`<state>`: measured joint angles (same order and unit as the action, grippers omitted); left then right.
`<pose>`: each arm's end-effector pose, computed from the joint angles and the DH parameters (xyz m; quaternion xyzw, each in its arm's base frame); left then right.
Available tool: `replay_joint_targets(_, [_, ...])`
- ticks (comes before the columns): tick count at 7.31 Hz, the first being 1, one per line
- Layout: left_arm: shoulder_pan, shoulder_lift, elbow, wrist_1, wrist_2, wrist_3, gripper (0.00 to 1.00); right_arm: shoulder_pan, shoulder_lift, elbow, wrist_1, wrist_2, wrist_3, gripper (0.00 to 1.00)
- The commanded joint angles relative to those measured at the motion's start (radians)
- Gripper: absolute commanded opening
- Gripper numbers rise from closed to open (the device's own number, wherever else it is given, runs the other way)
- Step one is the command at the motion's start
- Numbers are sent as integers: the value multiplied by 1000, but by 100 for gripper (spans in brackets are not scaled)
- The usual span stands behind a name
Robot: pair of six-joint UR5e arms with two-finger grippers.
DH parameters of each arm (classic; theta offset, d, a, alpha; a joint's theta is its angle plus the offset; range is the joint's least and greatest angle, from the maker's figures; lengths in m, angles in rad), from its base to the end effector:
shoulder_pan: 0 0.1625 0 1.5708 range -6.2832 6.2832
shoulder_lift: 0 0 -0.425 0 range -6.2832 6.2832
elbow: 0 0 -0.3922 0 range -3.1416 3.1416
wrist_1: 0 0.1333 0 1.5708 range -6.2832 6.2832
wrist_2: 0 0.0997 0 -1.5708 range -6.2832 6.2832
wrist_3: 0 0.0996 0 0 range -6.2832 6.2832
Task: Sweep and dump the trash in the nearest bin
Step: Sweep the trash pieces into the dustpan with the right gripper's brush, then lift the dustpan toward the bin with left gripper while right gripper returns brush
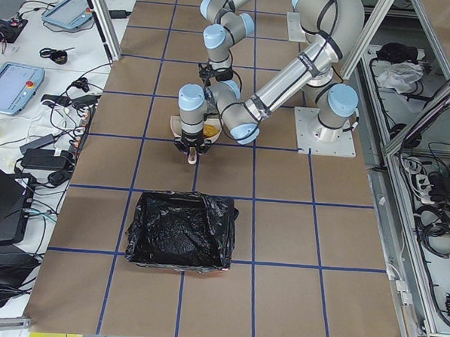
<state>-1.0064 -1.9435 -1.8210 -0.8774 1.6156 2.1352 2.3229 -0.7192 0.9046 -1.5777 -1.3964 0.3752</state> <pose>0.2013 -0.5588 0.2373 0.7059 0.7070 0.0141 0.0393 0.6469 -0.4710 0.2560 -0.1783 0.9761 0.1214 0.0259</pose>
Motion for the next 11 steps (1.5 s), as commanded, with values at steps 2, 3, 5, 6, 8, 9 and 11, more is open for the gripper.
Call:
replay_joint_targets(2, [49,0,-3,-17,-93,43,0,-39,-126,67,127,-30,199,0])
replay_joint_targets(3, [69,1,3,-53,-112,48,0,-45,-199,168,90,-132,281,0])
replay_joint_targets(5, [133,14,34,-133,-141,45,0,-79,-349,482,-114,-182,312,0])
replay_joint_targets(6, [173,23,87,-212,-149,45,0,-106,-443,676,-246,-177,292,0])
replay_joint_targets(8, [234,23,196,-359,-140,46,0,-158,-615,1034,-503,-179,182,0])
replay_joint_targets(9, [245,31,222,-362,-138,66,0,-168,-650,1132,-569,-174,180,0])
replay_joint_targets(11, [326,18,314,-388,-149,98,0,-168,-696,1159,-572,-158,282,0])
